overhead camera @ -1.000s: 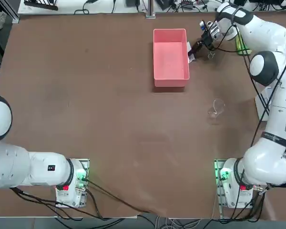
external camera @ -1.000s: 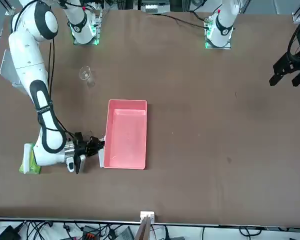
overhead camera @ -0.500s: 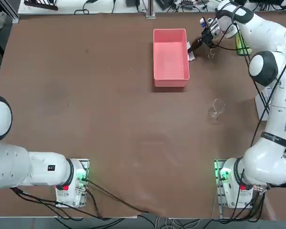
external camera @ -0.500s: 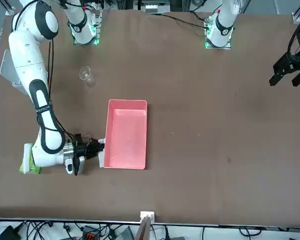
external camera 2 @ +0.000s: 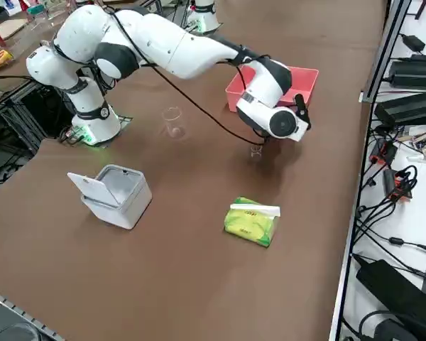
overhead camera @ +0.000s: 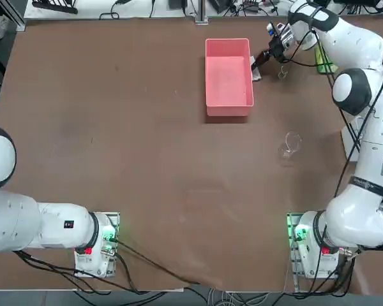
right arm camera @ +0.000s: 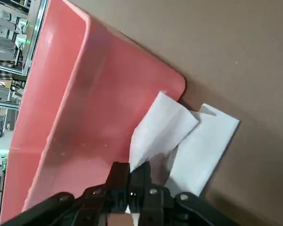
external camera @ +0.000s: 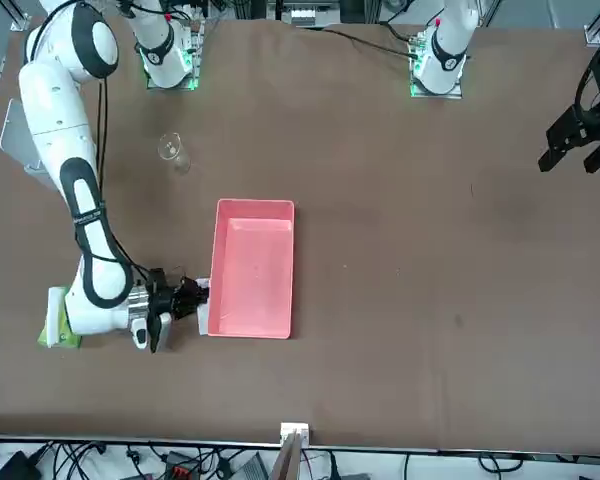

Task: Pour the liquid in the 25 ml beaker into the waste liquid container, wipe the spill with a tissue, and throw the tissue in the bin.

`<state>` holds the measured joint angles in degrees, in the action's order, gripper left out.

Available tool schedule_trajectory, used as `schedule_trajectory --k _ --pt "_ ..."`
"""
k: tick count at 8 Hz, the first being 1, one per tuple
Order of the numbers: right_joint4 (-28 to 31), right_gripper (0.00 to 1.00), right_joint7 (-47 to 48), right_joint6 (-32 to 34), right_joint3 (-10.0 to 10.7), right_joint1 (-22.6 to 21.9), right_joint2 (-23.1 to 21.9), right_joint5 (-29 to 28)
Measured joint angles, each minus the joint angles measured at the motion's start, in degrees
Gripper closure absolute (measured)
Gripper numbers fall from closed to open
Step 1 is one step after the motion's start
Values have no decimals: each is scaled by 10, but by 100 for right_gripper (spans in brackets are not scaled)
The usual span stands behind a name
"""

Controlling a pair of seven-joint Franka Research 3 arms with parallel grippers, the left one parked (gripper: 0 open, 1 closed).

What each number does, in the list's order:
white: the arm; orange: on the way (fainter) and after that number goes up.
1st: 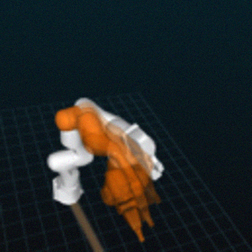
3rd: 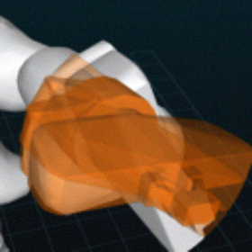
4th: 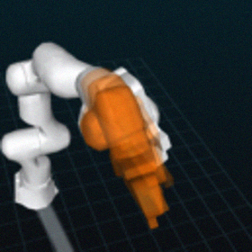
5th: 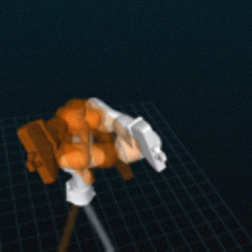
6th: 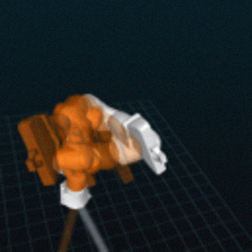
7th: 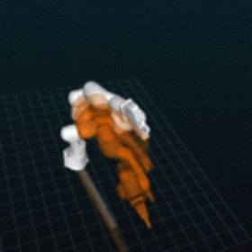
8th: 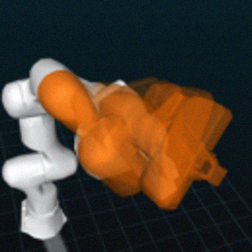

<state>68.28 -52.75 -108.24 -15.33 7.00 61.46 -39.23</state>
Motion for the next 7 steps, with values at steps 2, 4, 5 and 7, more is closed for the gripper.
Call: schedule_trajectory --k 2,4,5,7 --pt "0 98 0 -9 0 -3 3 0" --pt "0 98 0 -15 0 -4 7 1" --pt "0 98 0 -16 1 -5 8 1" --pt "0 98 0 -16 1 -5 8 1"
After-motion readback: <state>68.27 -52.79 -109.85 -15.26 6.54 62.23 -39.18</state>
